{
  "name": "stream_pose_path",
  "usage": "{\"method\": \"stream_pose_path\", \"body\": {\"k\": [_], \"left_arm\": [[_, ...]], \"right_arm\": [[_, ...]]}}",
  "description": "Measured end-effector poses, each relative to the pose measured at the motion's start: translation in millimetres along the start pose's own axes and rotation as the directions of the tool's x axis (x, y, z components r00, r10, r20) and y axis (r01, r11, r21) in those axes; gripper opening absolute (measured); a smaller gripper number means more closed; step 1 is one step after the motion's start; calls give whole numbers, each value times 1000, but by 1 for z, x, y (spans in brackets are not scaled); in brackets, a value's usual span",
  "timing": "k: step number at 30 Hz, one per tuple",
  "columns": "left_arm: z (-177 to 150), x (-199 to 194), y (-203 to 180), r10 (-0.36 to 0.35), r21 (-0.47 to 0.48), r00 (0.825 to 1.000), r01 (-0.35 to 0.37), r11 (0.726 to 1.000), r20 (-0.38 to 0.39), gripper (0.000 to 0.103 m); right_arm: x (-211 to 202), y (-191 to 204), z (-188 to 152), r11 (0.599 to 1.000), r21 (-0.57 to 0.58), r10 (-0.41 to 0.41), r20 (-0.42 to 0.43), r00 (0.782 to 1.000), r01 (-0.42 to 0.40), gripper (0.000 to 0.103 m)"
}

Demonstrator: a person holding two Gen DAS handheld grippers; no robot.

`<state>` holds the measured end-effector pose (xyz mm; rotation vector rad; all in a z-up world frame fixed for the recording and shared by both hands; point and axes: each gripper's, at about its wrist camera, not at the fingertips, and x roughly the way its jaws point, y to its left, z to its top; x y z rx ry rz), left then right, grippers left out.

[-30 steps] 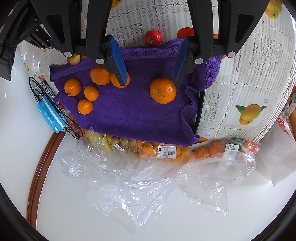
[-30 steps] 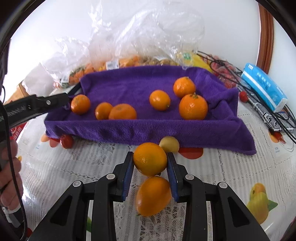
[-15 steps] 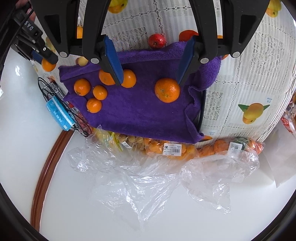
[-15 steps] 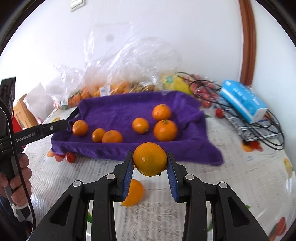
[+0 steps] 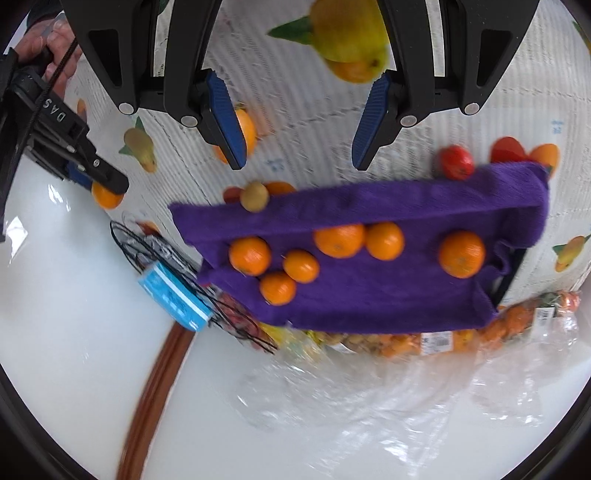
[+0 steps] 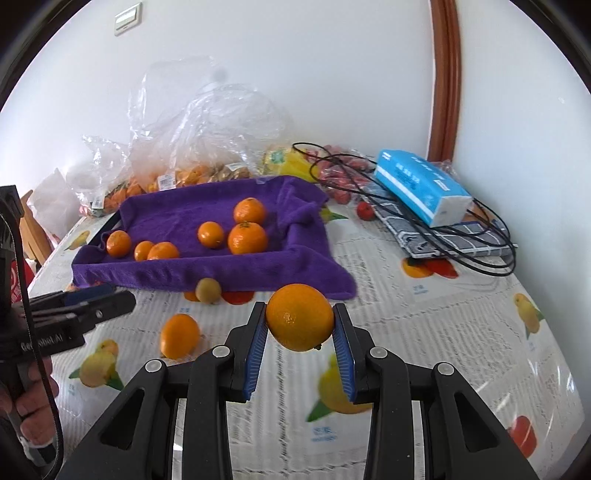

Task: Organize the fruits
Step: 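Lift the orange with the right tool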

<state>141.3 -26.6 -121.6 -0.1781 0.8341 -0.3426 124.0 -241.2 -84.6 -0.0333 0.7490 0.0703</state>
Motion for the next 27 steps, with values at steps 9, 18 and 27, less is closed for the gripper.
{"method": "stream_pose_path", "body": {"k": [9, 18, 27], "left_arm": [[-7, 28, -39, 18, 43, 998, -15, 999, -63, 57], [-13, 41, -44, 67, 75, 994, -60, 995, -84, 31], [-8, 24, -29, 64, 23, 997, -63, 998, -48, 31]], "right_arm": [[-9, -34, -8, 999, 29, -37, 1, 999, 37, 35], [-1, -37, -15, 999, 44, -7, -15, 1000, 8, 35], [2, -17, -15, 999, 24, 32, -20, 999, -31, 35]]}}
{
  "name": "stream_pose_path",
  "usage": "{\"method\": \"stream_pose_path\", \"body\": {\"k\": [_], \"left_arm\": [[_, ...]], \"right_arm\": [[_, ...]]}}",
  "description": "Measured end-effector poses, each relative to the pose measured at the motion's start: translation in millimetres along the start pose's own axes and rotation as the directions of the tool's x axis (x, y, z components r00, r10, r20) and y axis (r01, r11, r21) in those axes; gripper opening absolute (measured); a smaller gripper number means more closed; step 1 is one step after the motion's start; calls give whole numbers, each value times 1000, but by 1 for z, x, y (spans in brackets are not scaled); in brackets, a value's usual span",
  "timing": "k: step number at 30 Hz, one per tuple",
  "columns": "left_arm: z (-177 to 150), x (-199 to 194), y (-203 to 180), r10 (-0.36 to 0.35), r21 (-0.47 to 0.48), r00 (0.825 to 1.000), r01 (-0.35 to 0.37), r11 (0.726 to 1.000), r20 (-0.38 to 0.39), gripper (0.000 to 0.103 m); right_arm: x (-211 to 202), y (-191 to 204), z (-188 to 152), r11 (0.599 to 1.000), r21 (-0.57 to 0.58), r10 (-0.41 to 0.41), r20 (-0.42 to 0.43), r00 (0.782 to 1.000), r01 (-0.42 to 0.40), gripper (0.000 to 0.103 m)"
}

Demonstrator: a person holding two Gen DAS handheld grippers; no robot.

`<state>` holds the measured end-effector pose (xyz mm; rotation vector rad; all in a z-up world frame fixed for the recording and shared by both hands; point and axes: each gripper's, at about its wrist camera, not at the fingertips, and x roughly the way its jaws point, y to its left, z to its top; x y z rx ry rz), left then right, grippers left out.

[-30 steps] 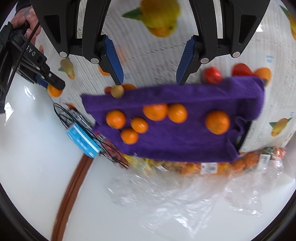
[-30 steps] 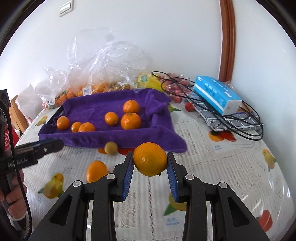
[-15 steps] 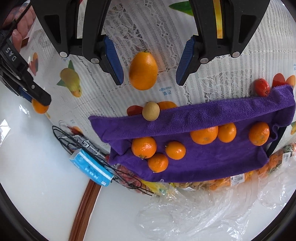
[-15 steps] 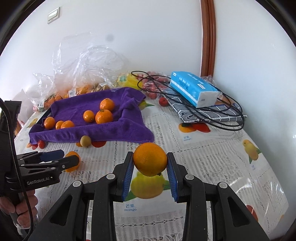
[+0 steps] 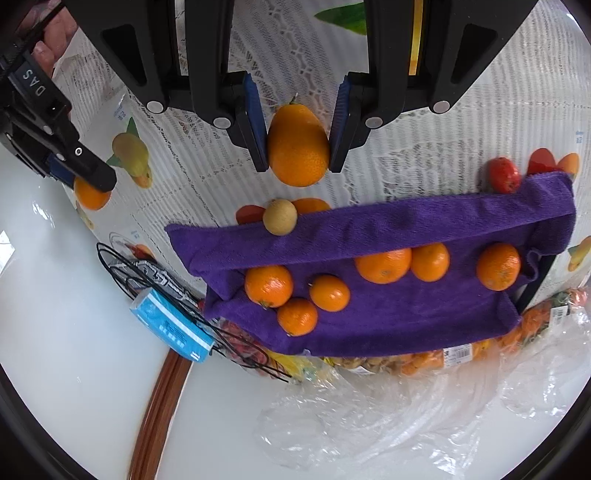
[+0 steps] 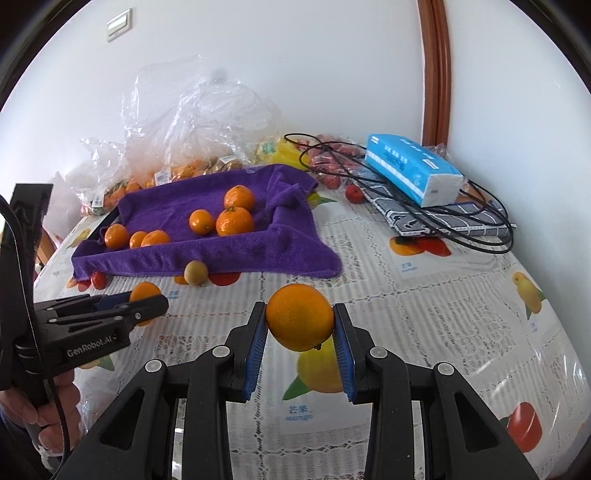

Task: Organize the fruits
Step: 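Lift the orange with the right tool, then carry the orange over the purple towel and lower it with the right tool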

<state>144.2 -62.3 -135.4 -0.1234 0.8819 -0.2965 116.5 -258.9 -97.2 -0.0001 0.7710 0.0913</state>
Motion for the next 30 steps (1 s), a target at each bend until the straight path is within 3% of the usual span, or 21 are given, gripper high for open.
{"method": "stream_pose_path", "body": {"k": [19, 30], "left_arm": [[30, -40, 77, 75, -96, 992, -65, 993, 101, 31], [73, -54, 105, 158, -95, 971, -142, 985, 177, 31]], "right_arm": [[22, 38, 41, 999, 1, 39, 24, 999, -39, 35], [37, 66, 92, 999, -19, 52, 81, 995, -51, 35]]}}
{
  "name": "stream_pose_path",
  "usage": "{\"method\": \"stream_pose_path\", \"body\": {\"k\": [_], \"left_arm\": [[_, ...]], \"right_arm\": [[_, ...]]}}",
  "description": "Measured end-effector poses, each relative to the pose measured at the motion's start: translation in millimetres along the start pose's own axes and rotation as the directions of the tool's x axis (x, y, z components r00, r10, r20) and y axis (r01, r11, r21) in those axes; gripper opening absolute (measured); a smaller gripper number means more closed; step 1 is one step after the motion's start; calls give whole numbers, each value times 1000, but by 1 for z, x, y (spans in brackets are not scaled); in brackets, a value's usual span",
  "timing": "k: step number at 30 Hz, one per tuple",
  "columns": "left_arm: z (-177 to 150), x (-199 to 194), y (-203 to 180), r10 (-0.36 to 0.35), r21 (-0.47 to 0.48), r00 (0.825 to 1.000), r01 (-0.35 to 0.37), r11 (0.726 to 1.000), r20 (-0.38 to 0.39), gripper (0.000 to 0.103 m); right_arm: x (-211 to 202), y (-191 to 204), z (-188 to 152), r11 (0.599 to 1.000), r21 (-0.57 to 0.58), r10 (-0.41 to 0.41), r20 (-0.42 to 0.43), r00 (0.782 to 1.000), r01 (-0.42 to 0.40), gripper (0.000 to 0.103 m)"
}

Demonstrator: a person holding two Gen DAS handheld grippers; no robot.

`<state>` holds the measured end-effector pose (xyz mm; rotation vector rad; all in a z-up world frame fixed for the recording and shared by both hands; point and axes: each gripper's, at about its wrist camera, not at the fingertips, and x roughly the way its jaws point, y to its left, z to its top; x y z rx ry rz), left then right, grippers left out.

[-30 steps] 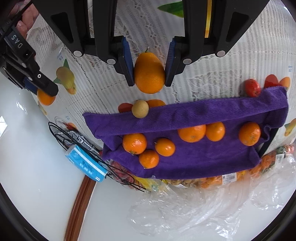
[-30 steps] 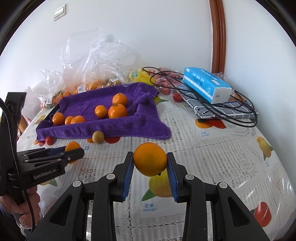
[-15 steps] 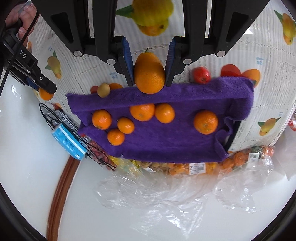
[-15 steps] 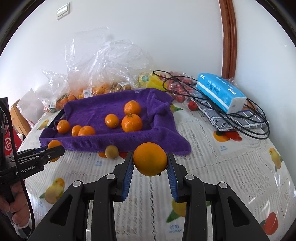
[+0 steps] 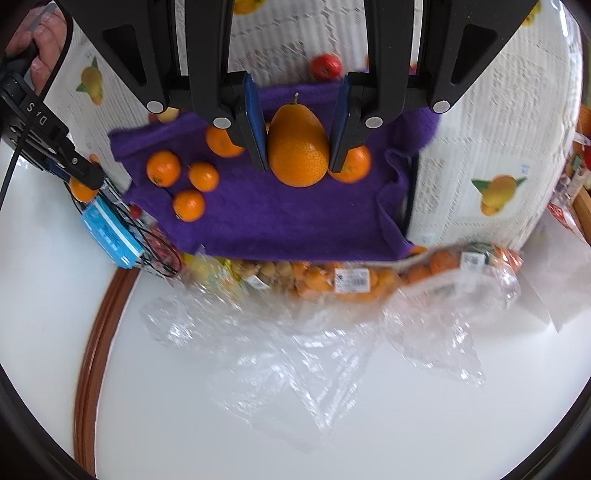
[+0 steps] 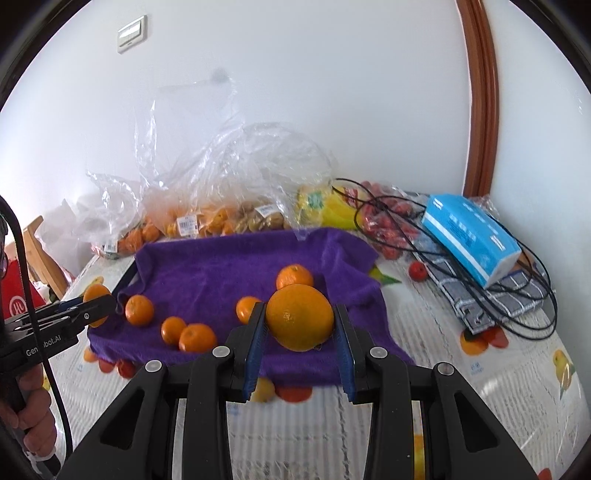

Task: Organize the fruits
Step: 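Carry the orange over the purple towel and lower it with the right tool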

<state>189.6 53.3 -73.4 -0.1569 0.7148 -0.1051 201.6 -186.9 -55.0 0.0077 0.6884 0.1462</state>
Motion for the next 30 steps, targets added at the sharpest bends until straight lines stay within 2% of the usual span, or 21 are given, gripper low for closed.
{"method": "stream_pose_path", "body": {"k": [3, 13, 16, 20, 30], "left_arm": [[12, 2, 8, 28, 2, 999, -28, 1000, 20, 31], [27, 17, 35, 49, -68, 998, -47, 997, 39, 31], [22, 26, 41, 48, -80, 999, -46, 996, 23, 31], [16, 35, 49, 47, -102, 999, -47, 994, -1, 31], [13, 40, 56, 30, -130, 1000, -30, 991, -7, 31]], "right_arm": [[7, 9, 13, 1000, -7, 14, 14, 1000, -14, 35], [42, 36, 39, 997, -74, 24, 35, 999, -21, 35], [50, 40, 36, 995, -95, 15, 44, 999, -11, 35], [68, 41, 25, 994, -103, 33, 9, 999, -32, 35], [83, 39, 11, 994, -102, 33, -28, 999, -35, 35]]}}
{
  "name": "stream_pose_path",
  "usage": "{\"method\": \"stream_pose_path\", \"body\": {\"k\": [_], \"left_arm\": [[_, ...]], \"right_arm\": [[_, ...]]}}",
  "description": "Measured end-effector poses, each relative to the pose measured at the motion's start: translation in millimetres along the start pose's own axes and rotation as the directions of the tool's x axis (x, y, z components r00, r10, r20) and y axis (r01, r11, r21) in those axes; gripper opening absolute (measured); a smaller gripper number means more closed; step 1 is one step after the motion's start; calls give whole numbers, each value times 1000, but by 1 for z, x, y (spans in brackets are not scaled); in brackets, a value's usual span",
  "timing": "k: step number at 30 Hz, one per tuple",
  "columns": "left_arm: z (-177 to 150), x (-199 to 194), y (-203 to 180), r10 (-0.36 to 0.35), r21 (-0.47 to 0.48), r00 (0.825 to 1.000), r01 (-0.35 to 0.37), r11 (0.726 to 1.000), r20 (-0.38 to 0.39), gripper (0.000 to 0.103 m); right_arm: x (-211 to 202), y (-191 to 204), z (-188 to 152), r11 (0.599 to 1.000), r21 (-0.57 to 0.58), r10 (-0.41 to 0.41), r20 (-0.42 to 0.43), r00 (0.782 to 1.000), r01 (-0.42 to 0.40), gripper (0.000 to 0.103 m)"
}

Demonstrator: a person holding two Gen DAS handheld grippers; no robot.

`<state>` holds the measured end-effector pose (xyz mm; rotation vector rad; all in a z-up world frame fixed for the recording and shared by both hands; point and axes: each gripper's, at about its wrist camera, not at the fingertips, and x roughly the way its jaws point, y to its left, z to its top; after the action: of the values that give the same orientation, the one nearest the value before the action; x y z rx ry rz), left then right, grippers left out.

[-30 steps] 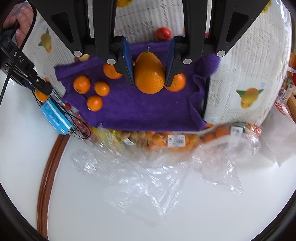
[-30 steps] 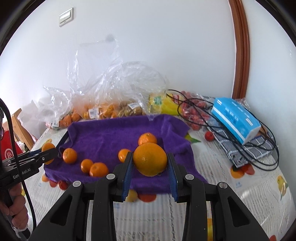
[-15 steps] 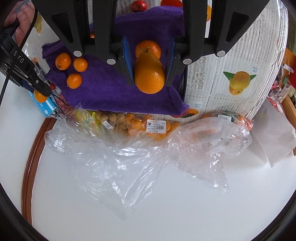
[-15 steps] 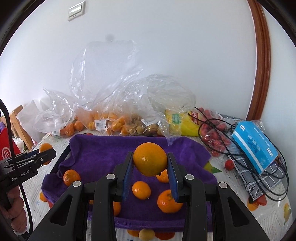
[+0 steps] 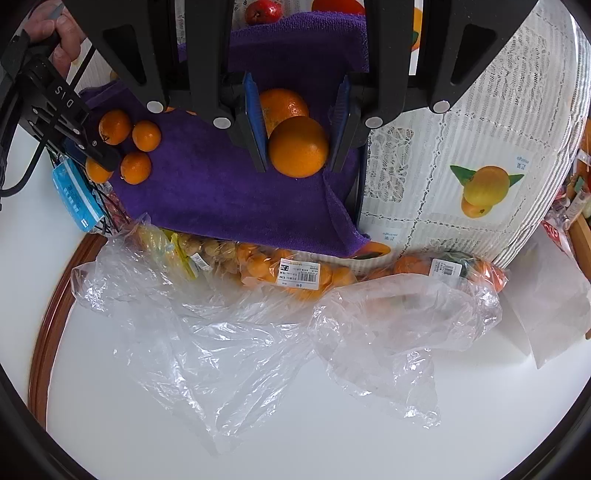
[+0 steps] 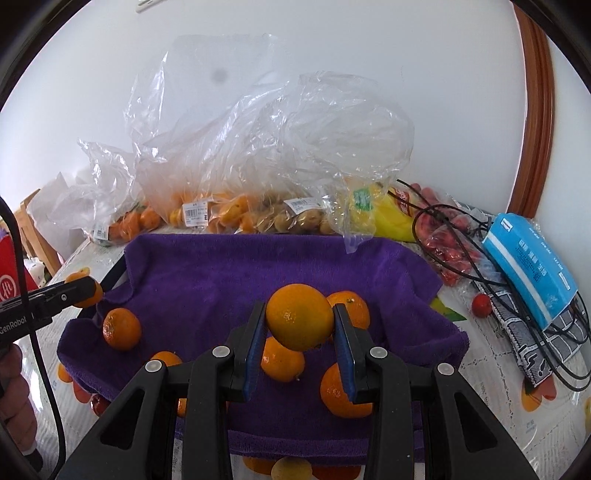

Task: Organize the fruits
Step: 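Carry the orange over the purple towel and lower it with the right tool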

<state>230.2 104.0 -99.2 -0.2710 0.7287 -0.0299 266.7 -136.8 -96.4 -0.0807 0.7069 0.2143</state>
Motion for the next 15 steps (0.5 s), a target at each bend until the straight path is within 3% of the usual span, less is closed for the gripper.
{"method": "stream_pose_path", "body": {"k": [15], "left_arm": [[-5, -1, -9, -17, 17, 1000, 17, 1000, 11, 31]], "right_arm": [[5, 6, -8, 999, -24, 22, -29, 999, -23, 35]]}}
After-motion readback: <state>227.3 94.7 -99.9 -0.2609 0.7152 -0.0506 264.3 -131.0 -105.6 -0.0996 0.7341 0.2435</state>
